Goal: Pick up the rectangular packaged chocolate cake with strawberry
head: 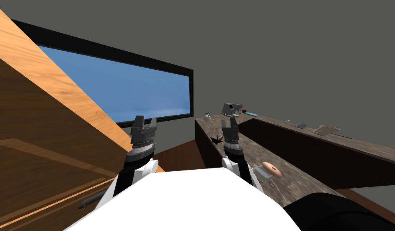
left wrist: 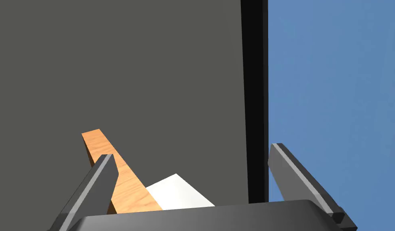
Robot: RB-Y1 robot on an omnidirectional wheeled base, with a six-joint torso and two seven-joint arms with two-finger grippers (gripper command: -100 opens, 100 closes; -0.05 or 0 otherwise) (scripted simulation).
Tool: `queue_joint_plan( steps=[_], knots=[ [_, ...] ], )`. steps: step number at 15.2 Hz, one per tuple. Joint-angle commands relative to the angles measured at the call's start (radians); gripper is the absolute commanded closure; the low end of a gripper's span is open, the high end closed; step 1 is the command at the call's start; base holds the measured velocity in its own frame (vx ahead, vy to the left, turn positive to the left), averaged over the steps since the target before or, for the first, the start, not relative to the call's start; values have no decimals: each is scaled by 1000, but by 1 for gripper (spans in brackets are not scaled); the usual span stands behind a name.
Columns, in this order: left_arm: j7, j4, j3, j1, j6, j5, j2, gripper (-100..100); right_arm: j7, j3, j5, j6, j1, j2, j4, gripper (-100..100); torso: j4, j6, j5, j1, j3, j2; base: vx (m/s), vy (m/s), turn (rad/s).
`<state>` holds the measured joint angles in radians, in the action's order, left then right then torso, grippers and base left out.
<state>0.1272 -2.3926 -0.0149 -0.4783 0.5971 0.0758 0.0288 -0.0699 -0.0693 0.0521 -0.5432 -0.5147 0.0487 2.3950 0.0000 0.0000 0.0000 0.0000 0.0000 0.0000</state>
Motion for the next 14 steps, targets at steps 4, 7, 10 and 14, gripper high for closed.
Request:
queue_joint_plan(
  steps=[4,7,10,14],
  knots=[
    [0,0,0,0,0,0,0,0,-11,27,18,5,-31,84,-16,-100,0,0,0,2,0,1,-8,30,54],
    [0,0,0,0,0,0,0,0,-24,56,36,10,-64,154,-32,-100,0,0,1,3,1,1,-9,43,54],
    [0,0,0,0,0,0,0,0,-32,73,48,14,-85,212,-43,-100,0,0,1,3,0,1,-4,40,61],
    [0,0,0,0,0,0,0,0,-54,113,74,23,-134,298,-66,-100,0,0,1,2,0,1,-6,39,58]
  ],
)
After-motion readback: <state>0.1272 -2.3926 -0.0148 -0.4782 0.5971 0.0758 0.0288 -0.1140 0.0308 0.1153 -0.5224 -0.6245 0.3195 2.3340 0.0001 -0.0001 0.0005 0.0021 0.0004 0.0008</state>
